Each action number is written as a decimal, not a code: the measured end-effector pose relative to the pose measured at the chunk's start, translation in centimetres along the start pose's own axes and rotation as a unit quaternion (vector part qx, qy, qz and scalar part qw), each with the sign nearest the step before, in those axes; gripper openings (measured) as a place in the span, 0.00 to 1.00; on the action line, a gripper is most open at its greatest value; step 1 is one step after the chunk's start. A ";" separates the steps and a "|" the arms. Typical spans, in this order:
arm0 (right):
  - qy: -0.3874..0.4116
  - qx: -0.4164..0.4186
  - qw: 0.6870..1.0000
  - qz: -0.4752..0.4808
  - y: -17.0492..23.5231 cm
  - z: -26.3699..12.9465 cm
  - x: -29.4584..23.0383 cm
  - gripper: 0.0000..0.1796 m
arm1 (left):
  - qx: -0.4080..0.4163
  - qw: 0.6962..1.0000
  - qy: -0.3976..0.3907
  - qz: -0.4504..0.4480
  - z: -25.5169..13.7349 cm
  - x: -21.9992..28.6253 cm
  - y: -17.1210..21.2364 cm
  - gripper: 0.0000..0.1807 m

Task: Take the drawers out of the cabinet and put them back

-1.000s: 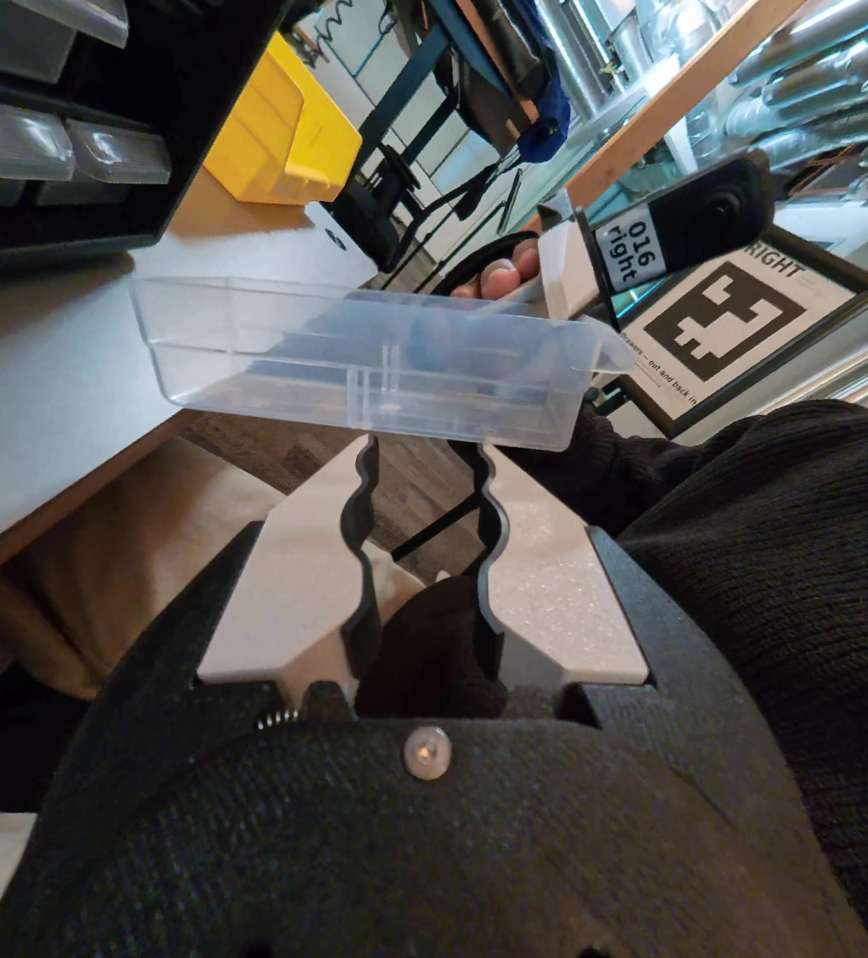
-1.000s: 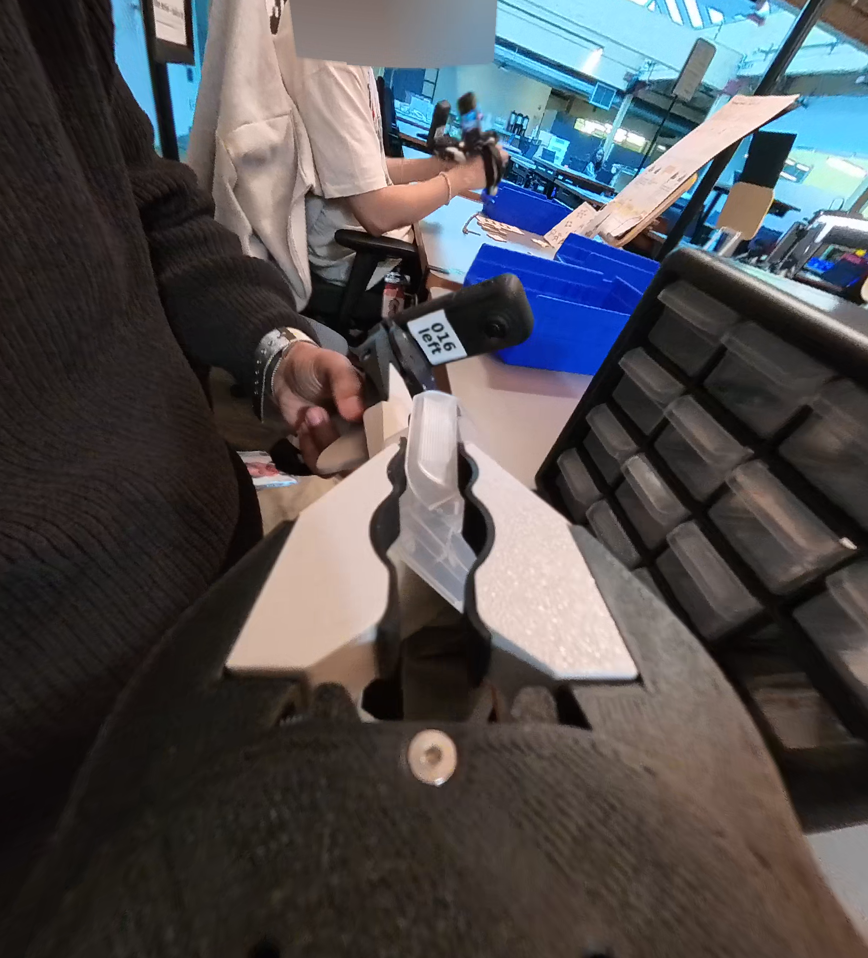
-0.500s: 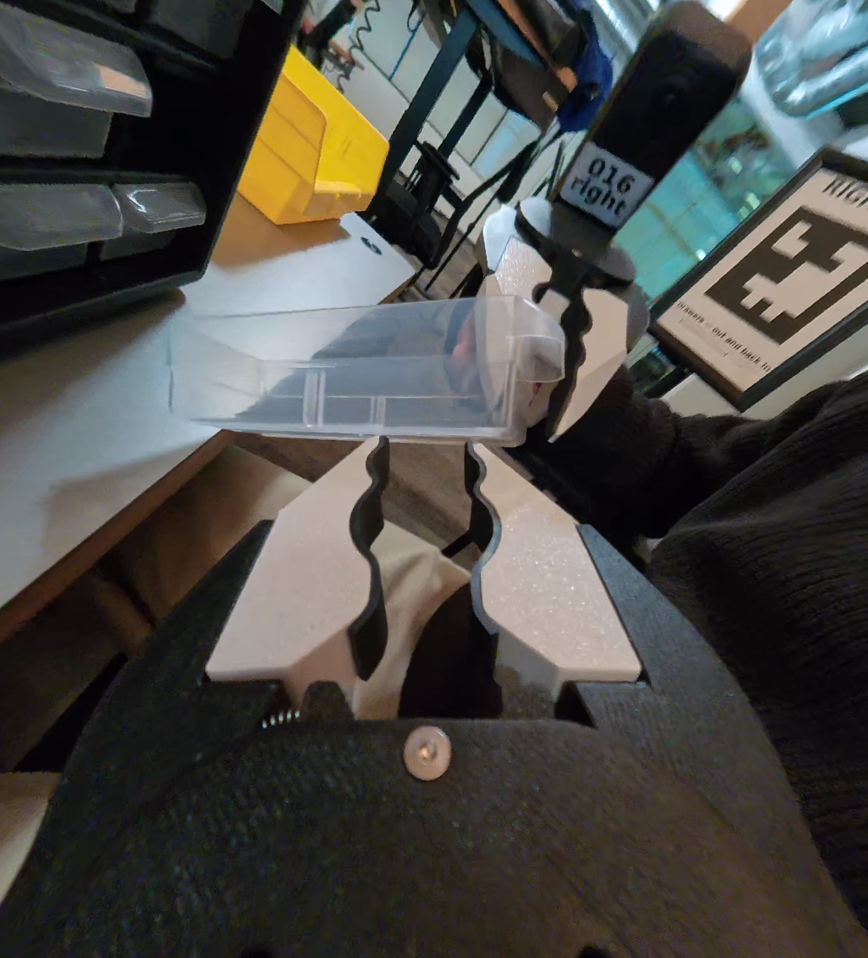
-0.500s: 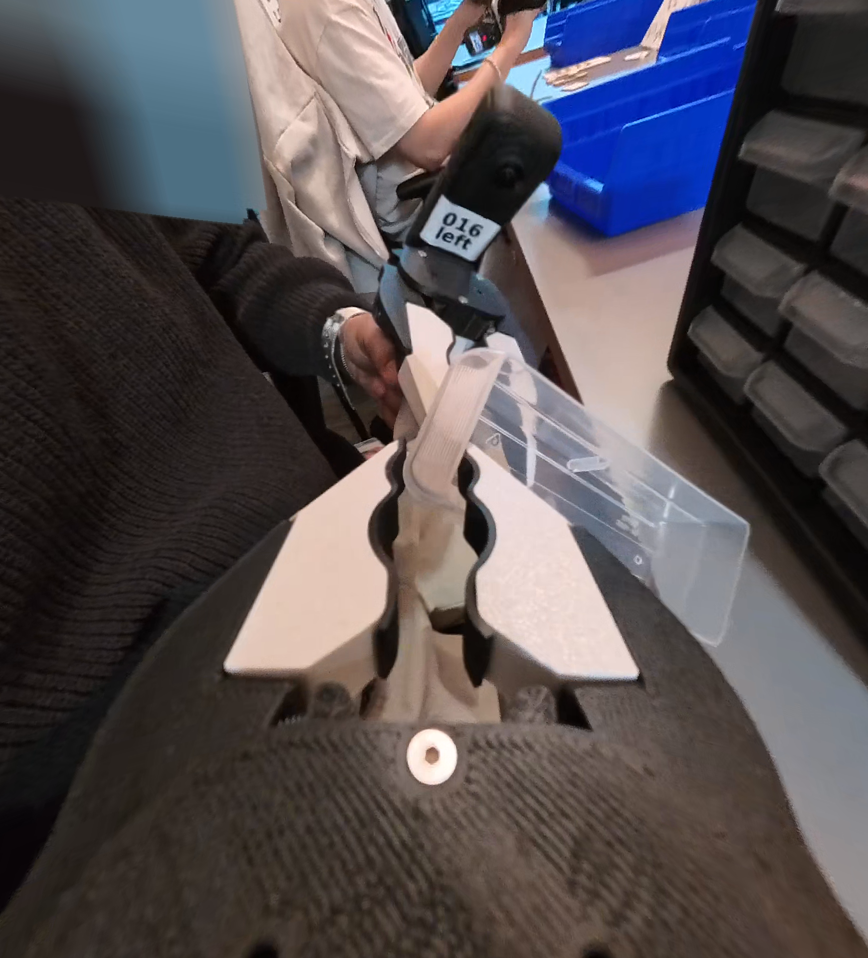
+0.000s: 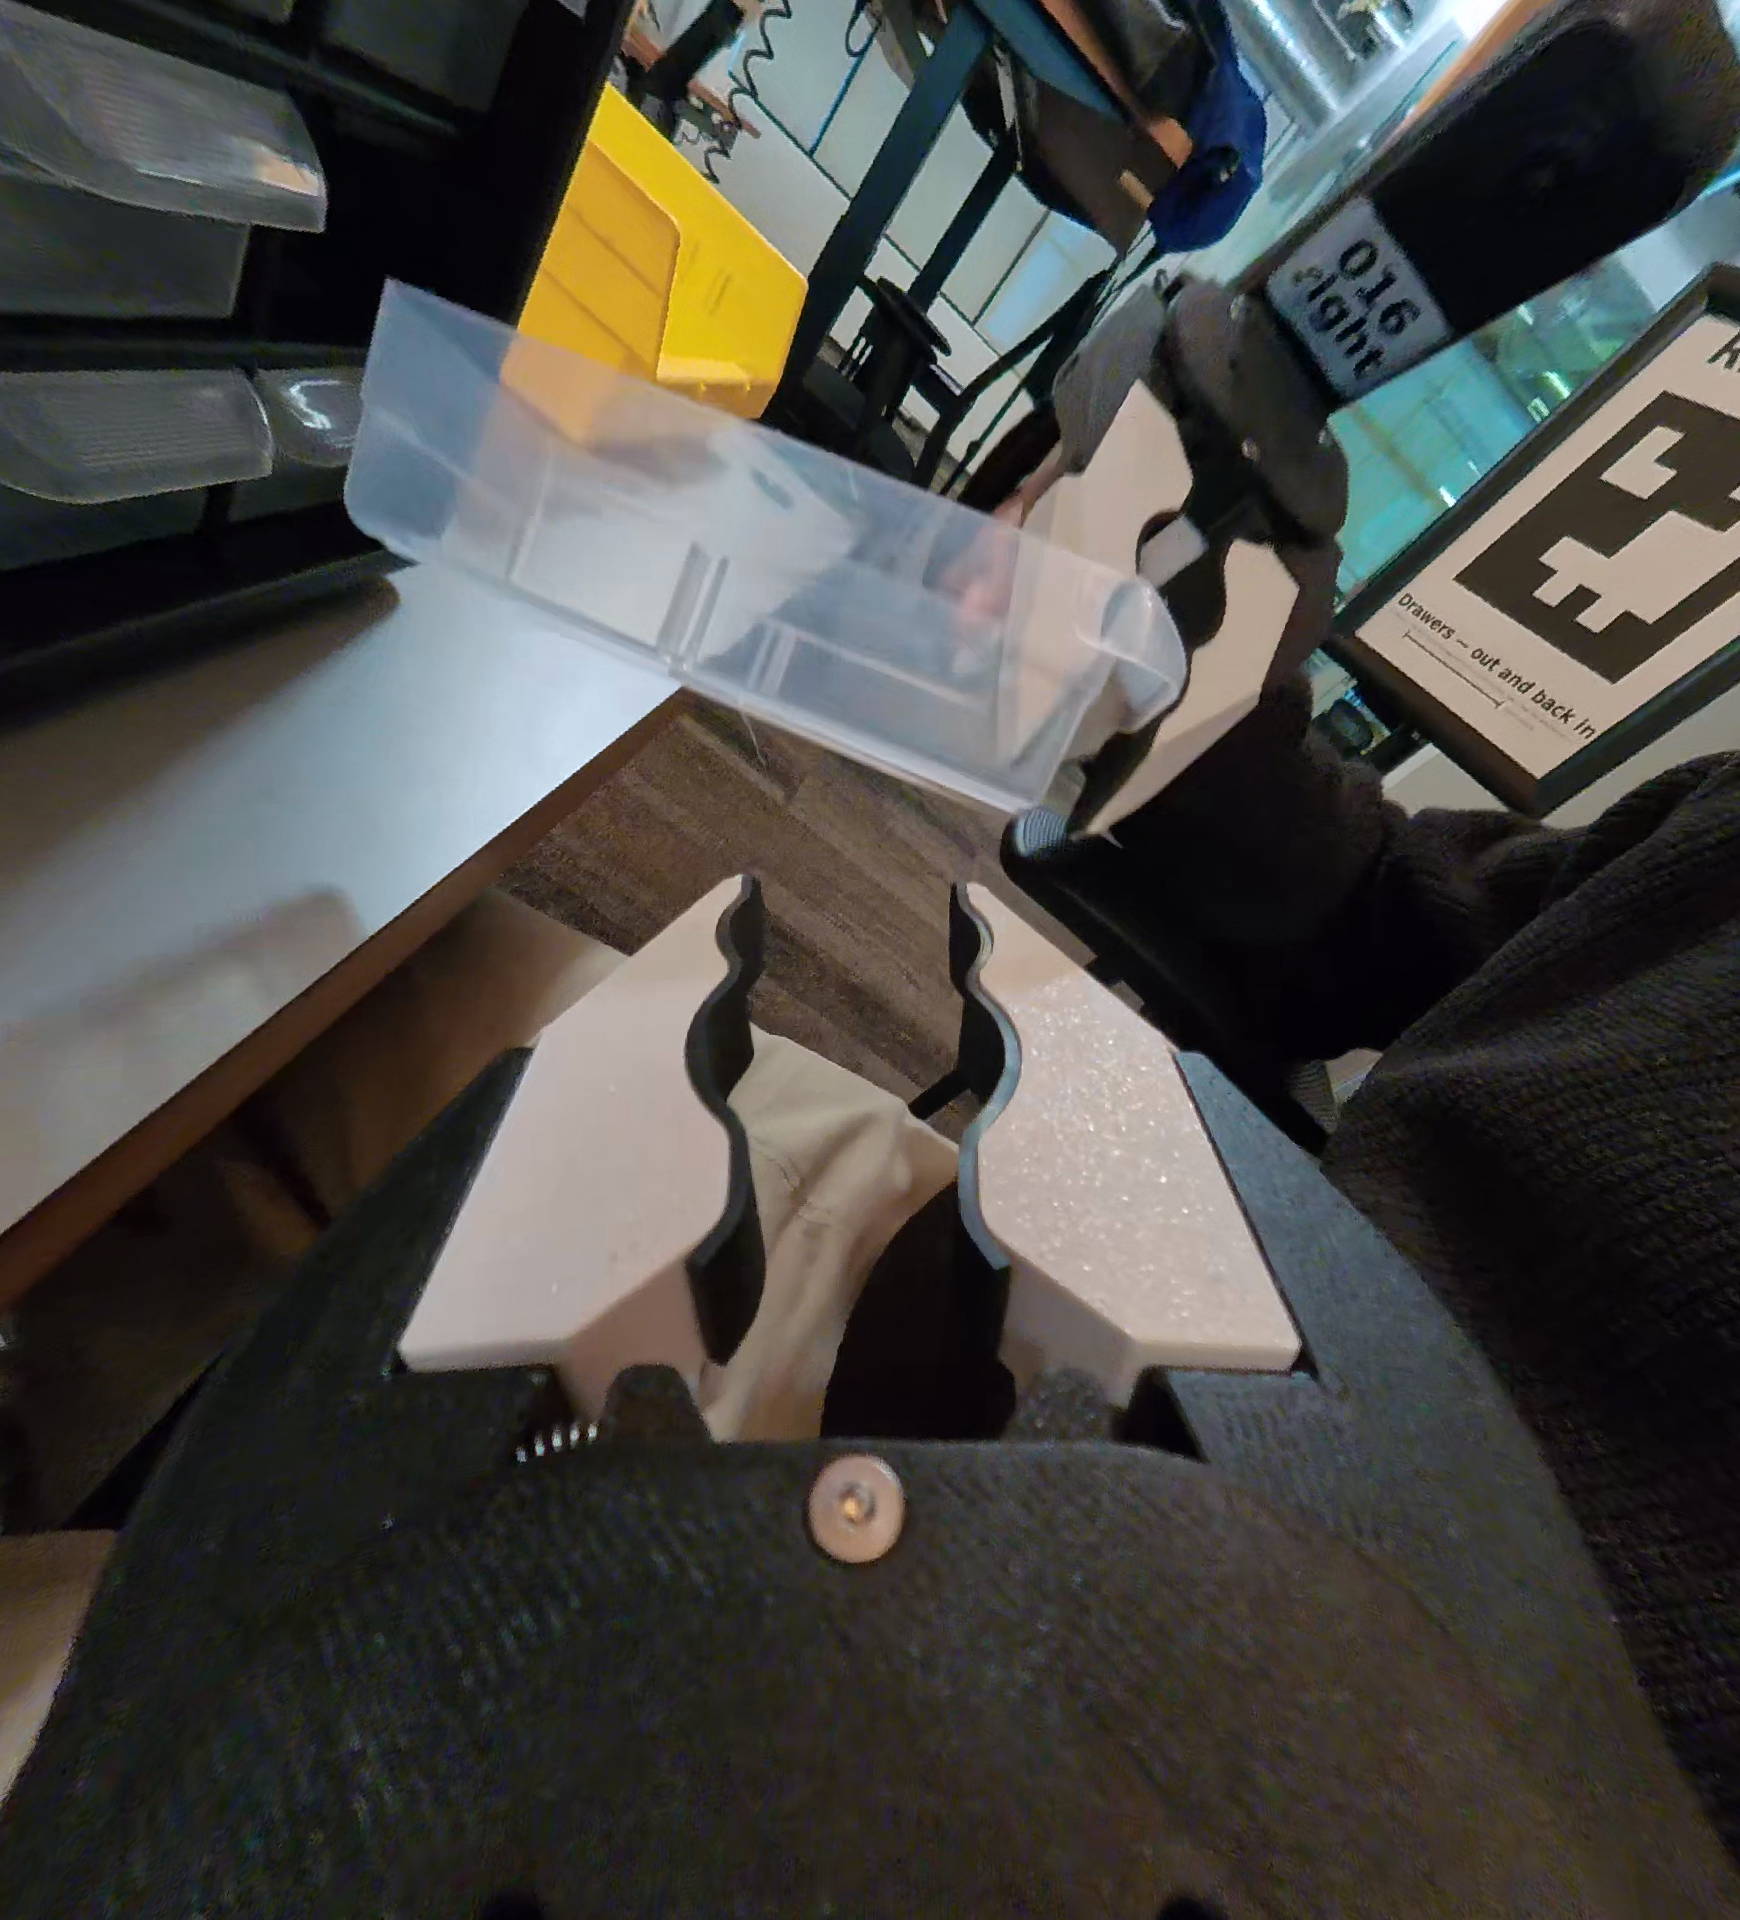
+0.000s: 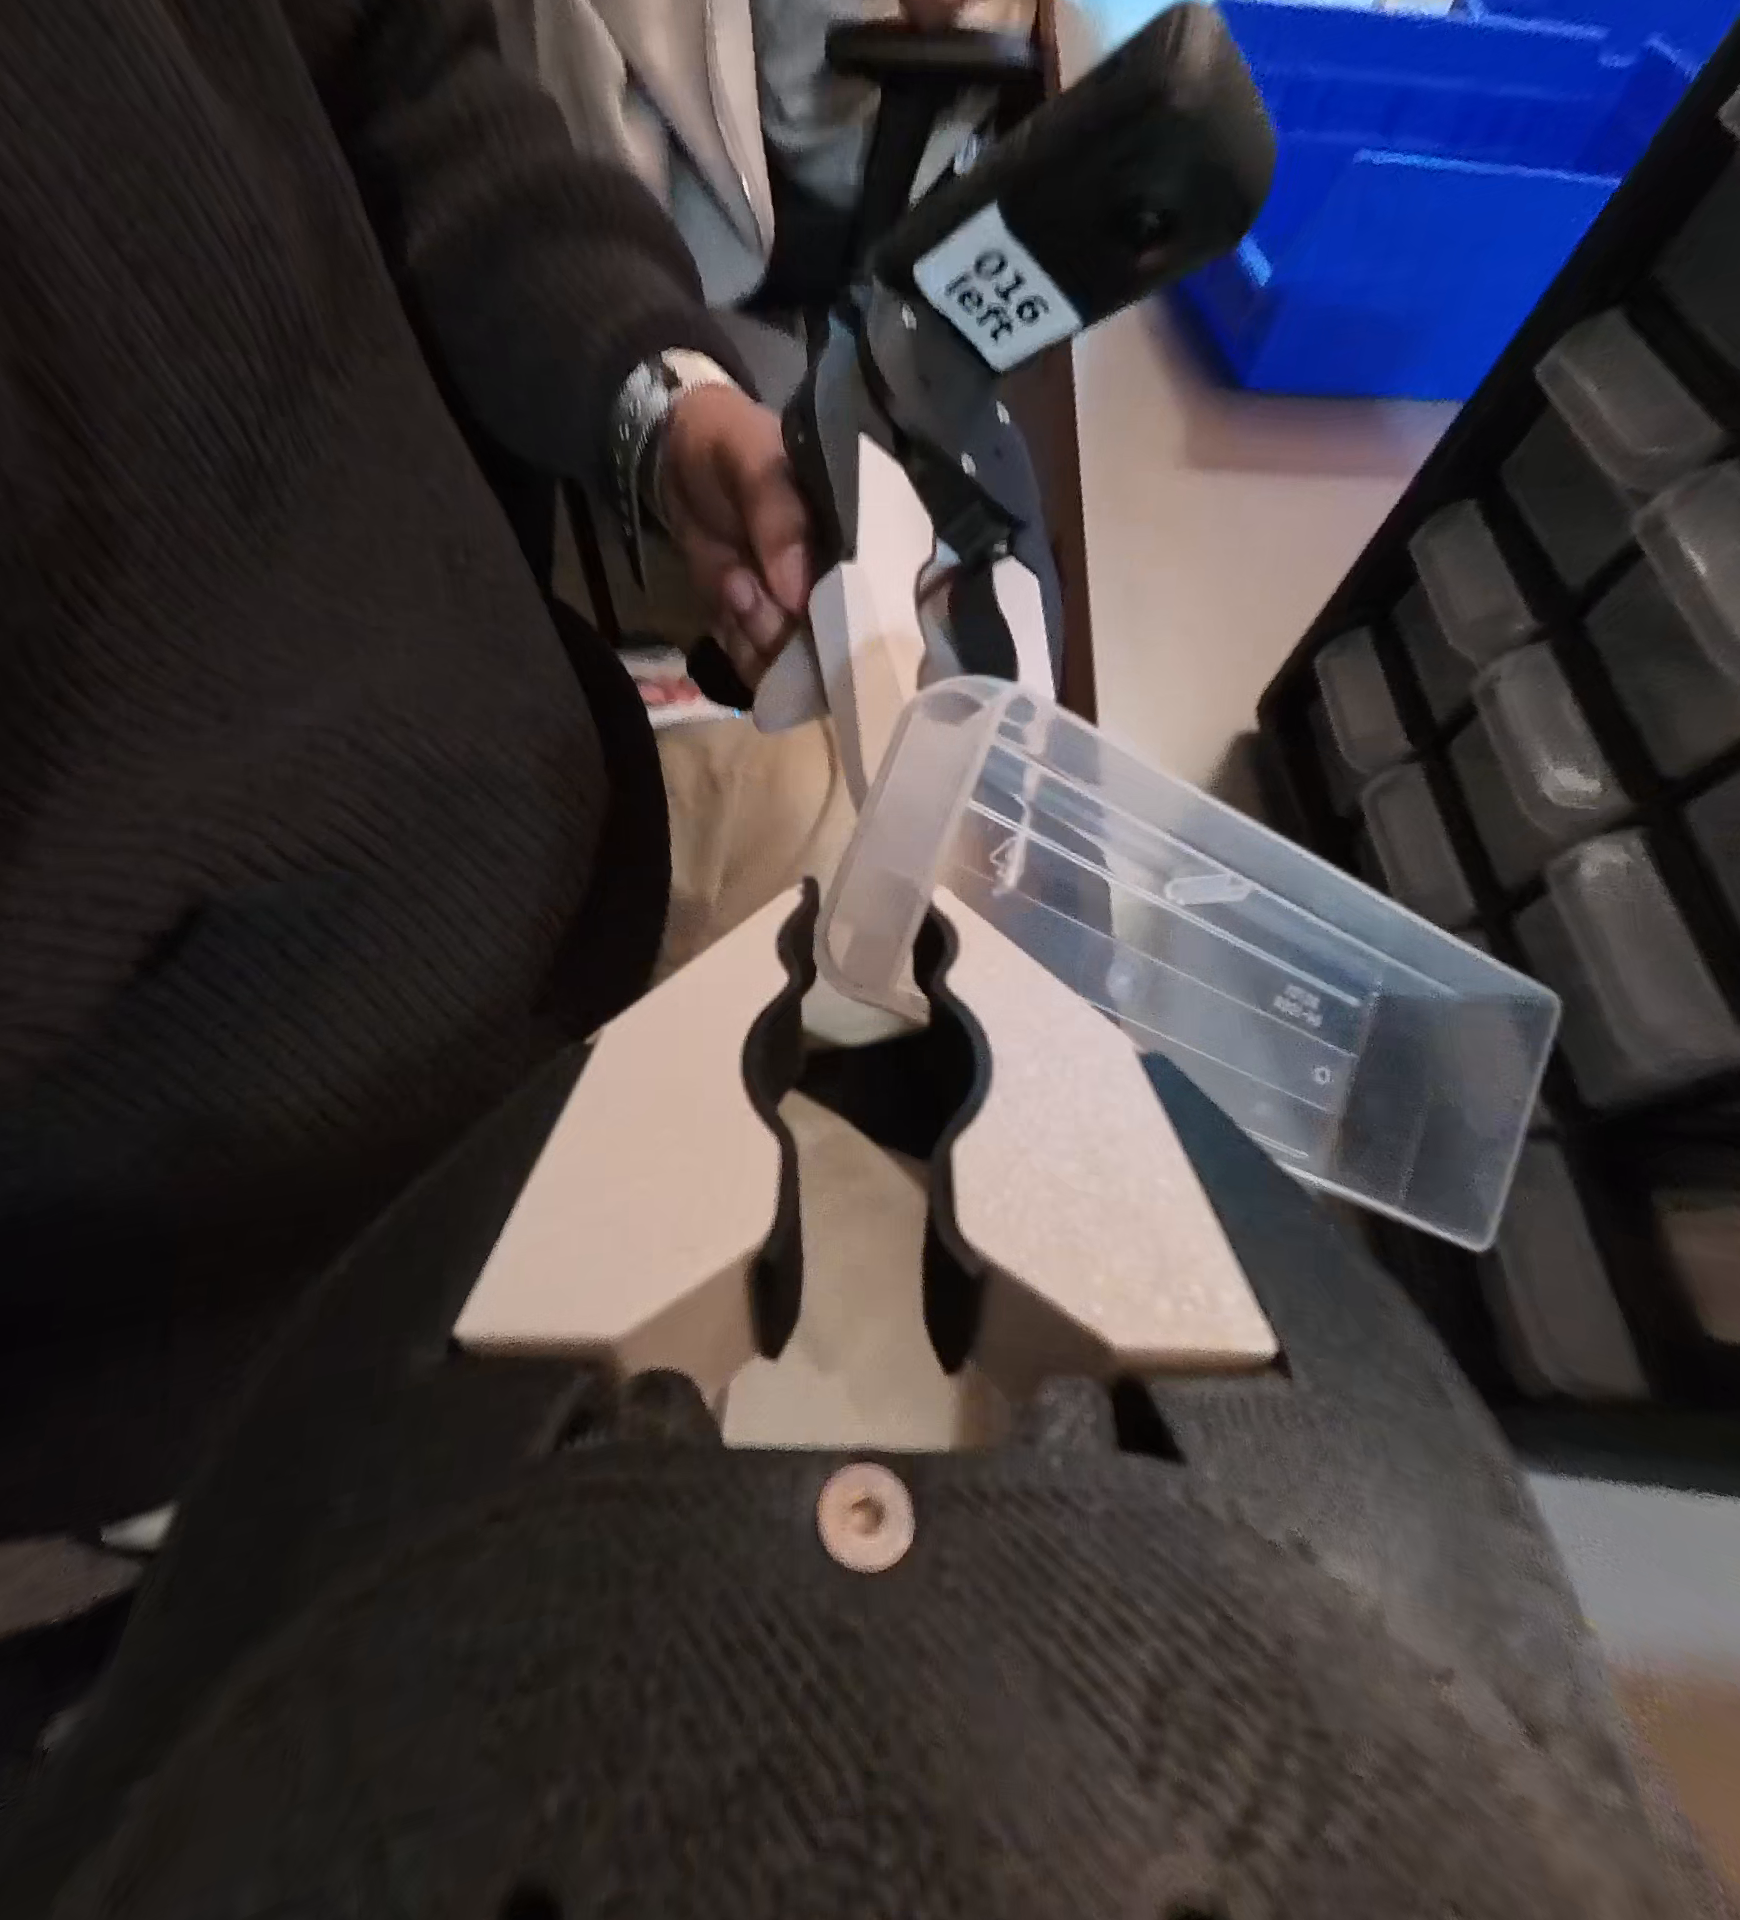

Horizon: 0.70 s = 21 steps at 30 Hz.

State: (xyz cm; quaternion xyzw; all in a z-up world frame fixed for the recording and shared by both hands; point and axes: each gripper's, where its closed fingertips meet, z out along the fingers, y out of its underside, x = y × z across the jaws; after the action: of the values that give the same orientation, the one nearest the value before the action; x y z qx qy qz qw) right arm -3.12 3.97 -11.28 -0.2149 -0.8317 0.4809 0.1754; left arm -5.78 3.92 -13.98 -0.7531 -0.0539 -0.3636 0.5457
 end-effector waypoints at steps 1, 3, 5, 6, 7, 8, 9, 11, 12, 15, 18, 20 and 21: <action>0.003 -0.019 1.000 -0.010 0.3 -0.4 0.2 0.09 | -0.005 1.000 -0.004 0.003 0.1 0.0 0.2 0.18; 0.014 -0.061 0.998 -0.031 1.0 -1.2 0.9 0.09 | -0.025 0.999 -0.019 0.017 0.3 -0.3 0.8 0.17; 0.013 -0.100 0.994 -0.049 1.6 -1.8 1.3 0.09 | -0.078 0.995 -0.051 0.038 0.6 -1.1 2.2 0.18; 0.009 -0.119 0.991 -0.056 1.9 -2.0 1.4 0.09 | -0.115 0.990 -0.058 0.054 0.7 -1.3 3.2 0.19; 0.005 -0.138 0.988 -0.061 2.3 -2.1 1.6 0.09 | -0.155 0.983 -0.066 0.074 0.8 -1.5 4.3 0.21; 0.001 -0.156 0.985 -0.067 2.7 -2.2 1.7 0.09 | -0.196 0.972 -0.089 0.099 0.8 -2.1 5.4 0.21; -0.003 -0.171 0.983 -0.072 3.0 -2.2 1.9 0.09 | -0.234 0.956 -0.118 0.131 0.6 -3.0 6.3 0.22; -0.013 -0.189 0.979 -0.075 3.3 -2.2 2.0 0.09 | -0.290 0.920 -0.173 0.198 0.1 -4.6 7.6 0.22; -0.017 -0.195 0.978 -0.076 3.5 -2.1 2.1 0.09 | -0.309 0.903 -0.193 0.227 -0.1 -5.2 7.9 0.22; -0.017 -0.209 0.975 -0.079 4.0 -2.0 2.6 0.09 | -0.325 0.881 -0.212 0.270 0.0 -5.7 8.1 0.22; -0.015 -0.215 0.973 -0.080 4.2 -2.1 2.9 0.09 | -0.314 0.886 -0.215 0.263 0.4 -5.7 7.3 0.22; -0.018 -0.215 0.973 -0.079 4.1 -2.3 3.0 0.09 | -0.311 0.886 -0.226 0.257 0.3 -6.3 6.5 0.22; -0.019 -0.216 0.973 -0.079 4.1 -2.4 3.0 0.09 | -0.312 0.885 -0.235 0.253 0.2 -6.7 6.1 0.22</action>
State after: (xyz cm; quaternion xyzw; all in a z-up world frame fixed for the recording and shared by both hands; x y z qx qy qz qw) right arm -3.72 9.13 -13.43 -0.1721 -0.9333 0.2790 0.1463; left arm -7.66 3.80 -22.82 -0.9358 0.1284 -0.0239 0.3275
